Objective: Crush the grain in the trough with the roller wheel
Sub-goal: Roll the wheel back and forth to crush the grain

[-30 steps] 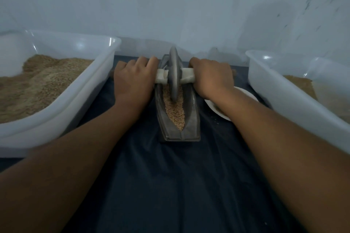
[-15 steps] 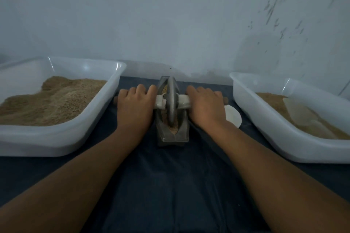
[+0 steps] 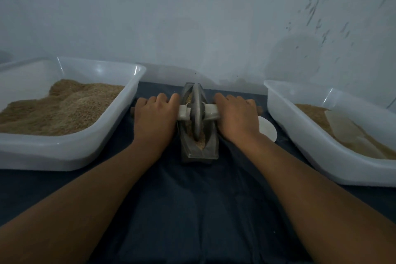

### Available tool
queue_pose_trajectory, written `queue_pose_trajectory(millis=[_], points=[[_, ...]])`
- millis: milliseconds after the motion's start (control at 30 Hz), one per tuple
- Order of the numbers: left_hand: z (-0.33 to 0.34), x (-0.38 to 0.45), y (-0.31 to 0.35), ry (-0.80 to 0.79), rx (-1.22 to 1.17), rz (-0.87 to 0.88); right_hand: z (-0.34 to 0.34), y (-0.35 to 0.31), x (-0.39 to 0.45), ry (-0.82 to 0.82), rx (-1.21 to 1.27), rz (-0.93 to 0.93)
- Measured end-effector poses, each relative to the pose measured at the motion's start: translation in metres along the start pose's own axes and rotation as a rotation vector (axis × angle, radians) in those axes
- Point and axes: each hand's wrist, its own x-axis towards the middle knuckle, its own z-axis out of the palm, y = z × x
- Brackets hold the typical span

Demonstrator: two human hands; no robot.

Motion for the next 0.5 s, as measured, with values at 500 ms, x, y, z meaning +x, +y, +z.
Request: queue_pose_trajectory(millis=[500], points=[[0.034,0.042,-0.005,0.065,0.063,0.052,0.033,0.013,0.039,-0.126,0.090,0.057]])
